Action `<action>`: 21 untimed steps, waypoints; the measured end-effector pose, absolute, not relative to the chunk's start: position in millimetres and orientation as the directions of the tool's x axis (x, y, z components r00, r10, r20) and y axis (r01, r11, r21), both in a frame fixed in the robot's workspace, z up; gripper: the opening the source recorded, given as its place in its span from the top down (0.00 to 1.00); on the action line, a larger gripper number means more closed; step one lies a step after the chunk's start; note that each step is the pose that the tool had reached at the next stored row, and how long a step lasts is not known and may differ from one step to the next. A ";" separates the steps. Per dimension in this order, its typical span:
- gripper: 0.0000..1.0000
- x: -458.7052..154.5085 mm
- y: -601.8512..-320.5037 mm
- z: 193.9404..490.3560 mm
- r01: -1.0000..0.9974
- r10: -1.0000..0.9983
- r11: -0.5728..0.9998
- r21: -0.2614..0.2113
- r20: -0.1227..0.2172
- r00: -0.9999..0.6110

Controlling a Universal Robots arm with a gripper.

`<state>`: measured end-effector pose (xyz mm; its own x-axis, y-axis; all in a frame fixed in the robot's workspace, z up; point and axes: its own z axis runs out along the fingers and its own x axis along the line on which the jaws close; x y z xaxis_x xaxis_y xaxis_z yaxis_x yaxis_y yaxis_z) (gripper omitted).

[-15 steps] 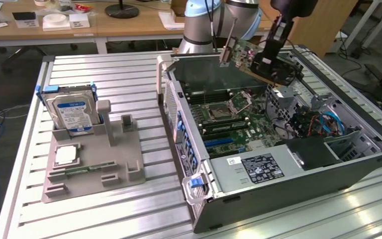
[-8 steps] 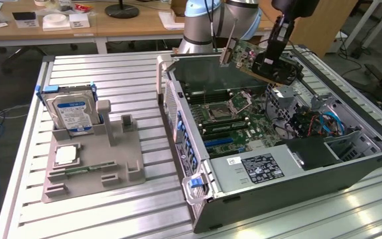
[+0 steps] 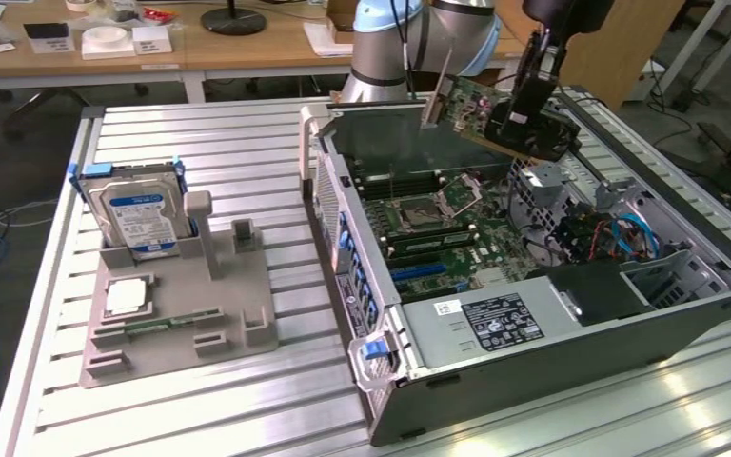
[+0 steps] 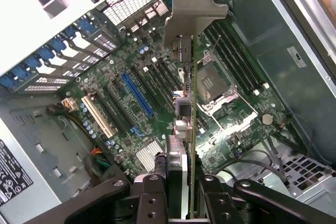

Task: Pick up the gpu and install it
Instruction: 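Insert the gpu into the slot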

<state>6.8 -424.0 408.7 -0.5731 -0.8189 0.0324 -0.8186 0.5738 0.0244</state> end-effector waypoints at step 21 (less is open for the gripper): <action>0.72 11.9 -424.0 407.7 -0.906 -0.907 0.422 0.024 0.032 -0.421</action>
